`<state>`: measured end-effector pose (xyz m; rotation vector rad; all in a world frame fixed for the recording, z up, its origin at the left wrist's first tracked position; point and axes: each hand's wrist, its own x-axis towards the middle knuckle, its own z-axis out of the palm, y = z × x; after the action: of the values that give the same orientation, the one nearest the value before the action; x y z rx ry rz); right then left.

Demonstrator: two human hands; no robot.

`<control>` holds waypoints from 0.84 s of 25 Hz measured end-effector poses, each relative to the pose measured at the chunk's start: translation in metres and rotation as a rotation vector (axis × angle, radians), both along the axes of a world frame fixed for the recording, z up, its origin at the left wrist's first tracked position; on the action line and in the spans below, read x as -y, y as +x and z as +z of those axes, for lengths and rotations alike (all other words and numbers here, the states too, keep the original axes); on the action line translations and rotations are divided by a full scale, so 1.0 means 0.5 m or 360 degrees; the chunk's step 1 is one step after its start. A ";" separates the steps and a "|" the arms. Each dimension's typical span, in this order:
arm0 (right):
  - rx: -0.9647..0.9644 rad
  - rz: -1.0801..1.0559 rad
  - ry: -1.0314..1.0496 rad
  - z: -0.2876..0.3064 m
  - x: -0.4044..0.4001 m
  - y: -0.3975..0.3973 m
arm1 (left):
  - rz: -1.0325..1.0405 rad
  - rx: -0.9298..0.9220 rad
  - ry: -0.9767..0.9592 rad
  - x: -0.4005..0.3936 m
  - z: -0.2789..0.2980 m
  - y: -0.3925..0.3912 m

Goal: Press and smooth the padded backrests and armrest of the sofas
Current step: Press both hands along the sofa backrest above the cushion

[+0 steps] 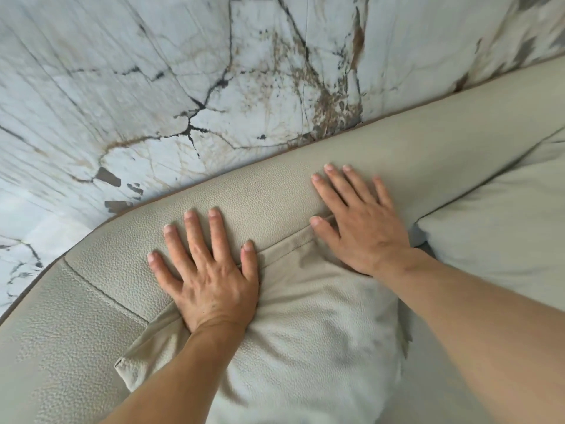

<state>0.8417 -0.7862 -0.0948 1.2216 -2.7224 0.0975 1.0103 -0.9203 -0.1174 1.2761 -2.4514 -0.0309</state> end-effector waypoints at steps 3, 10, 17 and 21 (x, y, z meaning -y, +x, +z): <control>0.0152 -0.0328 0.0006 0.016 -0.043 0.056 | -0.0100 0.0053 0.0077 0.001 0.017 0.010; 0.0302 -0.0825 0.0055 0.068 -0.125 0.215 | -0.0439 0.0235 0.0316 0.007 0.066 0.054; 0.0277 -0.1165 0.0048 0.152 -0.254 0.362 | -0.0913 0.0485 0.0320 -0.040 0.134 0.110; 0.0233 -0.1317 0.0079 0.192 -0.315 0.462 | -0.1172 0.0515 0.0186 -0.081 0.173 0.162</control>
<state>1.0726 -0.6287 0.0012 0.0208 -3.1219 0.0169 1.0911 -0.8798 -0.0309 0.3662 -3.1042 -0.1735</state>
